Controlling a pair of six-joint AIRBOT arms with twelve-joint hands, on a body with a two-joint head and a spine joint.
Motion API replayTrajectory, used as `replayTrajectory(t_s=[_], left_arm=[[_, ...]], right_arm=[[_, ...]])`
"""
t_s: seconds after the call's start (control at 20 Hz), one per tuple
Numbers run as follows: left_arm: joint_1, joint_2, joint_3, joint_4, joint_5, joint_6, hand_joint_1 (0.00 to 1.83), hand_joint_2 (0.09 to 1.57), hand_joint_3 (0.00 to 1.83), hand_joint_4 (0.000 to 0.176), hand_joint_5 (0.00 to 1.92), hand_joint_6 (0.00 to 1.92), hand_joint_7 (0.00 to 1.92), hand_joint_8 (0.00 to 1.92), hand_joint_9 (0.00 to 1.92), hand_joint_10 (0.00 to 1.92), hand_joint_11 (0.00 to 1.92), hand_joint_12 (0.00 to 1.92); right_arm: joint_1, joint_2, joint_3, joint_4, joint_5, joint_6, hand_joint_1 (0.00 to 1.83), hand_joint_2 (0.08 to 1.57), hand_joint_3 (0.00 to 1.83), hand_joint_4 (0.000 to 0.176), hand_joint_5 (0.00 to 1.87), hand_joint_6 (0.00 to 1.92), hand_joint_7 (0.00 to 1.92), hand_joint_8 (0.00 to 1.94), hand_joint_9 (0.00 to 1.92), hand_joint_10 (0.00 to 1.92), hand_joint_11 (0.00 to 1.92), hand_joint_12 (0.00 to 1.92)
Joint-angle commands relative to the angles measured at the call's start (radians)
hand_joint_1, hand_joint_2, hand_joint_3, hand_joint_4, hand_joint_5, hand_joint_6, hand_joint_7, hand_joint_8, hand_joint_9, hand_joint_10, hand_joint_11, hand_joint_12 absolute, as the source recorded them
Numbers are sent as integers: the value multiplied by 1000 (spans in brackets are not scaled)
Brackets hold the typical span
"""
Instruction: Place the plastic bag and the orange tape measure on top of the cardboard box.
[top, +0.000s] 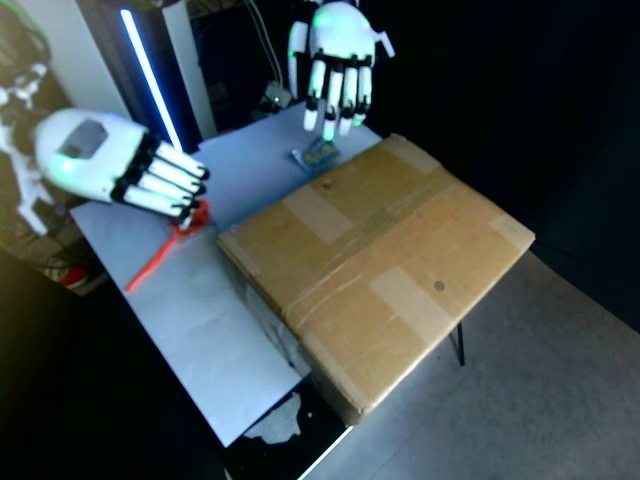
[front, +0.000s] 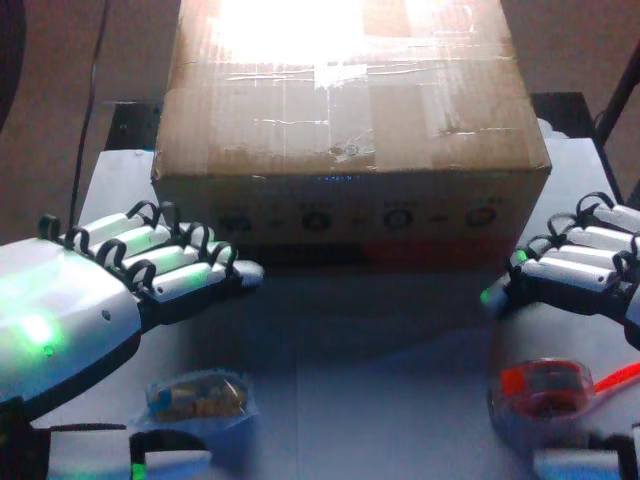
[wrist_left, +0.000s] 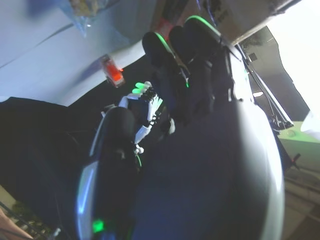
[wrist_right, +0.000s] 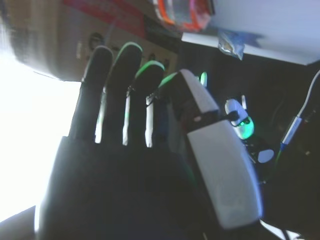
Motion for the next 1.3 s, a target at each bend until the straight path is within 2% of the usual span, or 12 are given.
replayTrajectory(t_s=[0.0, 0.15, 0.2, 0.35, 0.5, 0.6, 0.65, 0.75, 0.9, 1.05, 1.1, 1.25], left_arm=[[-6, 4, -1, 24, 114, -4, 648, 1023, 0, 37, 254, 89, 237, 19, 58, 353, 0, 1374], [-4, 3, -2, 24, 110, -5, 644, 1012, 0, 28, 258, 49, 233, 5, 61, 365, 0, 1405], [-4, 1, 0, 24, 102, -6, 638, 1011, 0, 44, 246, 40, 228, 2, 51, 362, 0, 1418], [-4, -17, 11, 24, 65, -7, 666, 983, 0, 14, 271, 33, 235, 3, 92, 393, 0, 1466], [-3, -60, 38, 19, 16, -7, 694, 950, 0, 0, 313, 6, 255, 3, 12, 645, 0, 1610], [-1, -82, 51, 11, 2, -7, 692, 932, 0, 0, 323, 6, 255, 2, 27, 664, 0, 1507], [4, -97, 61, 1, -1, -7, 710, 921, 0, 22, 303, 0, 234, 0, 17, 643, 0, 1413], [15, -119, 75, -18, -1, -7, 680, 937, 3, 26, 307, 5, 242, 3, 36, 638, 0, 1438], [39, -140, 89, -46, 1, -6, 678, 928, 0, 2, 338, 9, 257, 6, 77, 649, 0, 1564], [51, -159, 101, -67, 3, -5, 696, 943, 3, 9, 345, 5, 249, 1, 55, 680, 0, 1552], [58, -165, 104, -74, 3, -5, 700, 950, 5, 10, 337, 1, 239, 0, 48, 683, 0, 1562], [78, -177, 112, -93, 6, -5, 681, 955, 4, 12, 346, 3, 253, 4, 70, 698, 0, 1574]], right_arm=[[13, -3, -4, -24, -109, 4, 726, 791, 0, 0, 344, 210, 419, 22, 294, 361, 0, 1086], [13, -5, -4, -19, -109, 4, 669, 808, 5, 0, 348, 162, 396, 3, 247, 321, 0, 1190], [12, -5, -4, -16, -109, 4, 681, 804, 1, 0, 344, 154, 392, 1, 243, 317, 0, 1212], [3, -13, -2, 2, -109, 4, 664, 802, 0, 0, 347, 126, 401, 3, 276, 318, 0, 1208], [-17, -40, 19, 35, -108, 4, 625, 823, 4, 0, 321, 88, 378, 1, 265, 328, 0, 1288], [-27, -53, 31, 50, -103, 3, 607, 836, 9, 0, 323, 85, 375, 0, 257, 325, 0, 1288], [-34, -64, 39, 65, -97, -5, 614, 838, 4, 0, 309, 70, 349, 0, 232, 319, 0, 1225], [-39, -77, 45, 92, -84, -46, 602, 847, 4, 0, 286, 55, 317, 0, 204, 314, 0, 1189], [-39, -100, 57, 118, -62, -83, 598, 834, 0, 0, 281, 49, 295, 3, 156, 317, 0, 1006], [-39, -140, 83, 139, -37, -96, 559, 838, 0, 0, 249, 37, 267, 2, 98, 529, 0, 1067], [-39, -149, 88, 142, -29, -96, 621, 824, 0, 0, 235, 30, 243, 0, 41, 590, 0, 935], [-41, -166, 95, 152, -3, -107, 649, 831, 0, 0, 281, 26, 301, 10, 130, 515, 0, 957]])
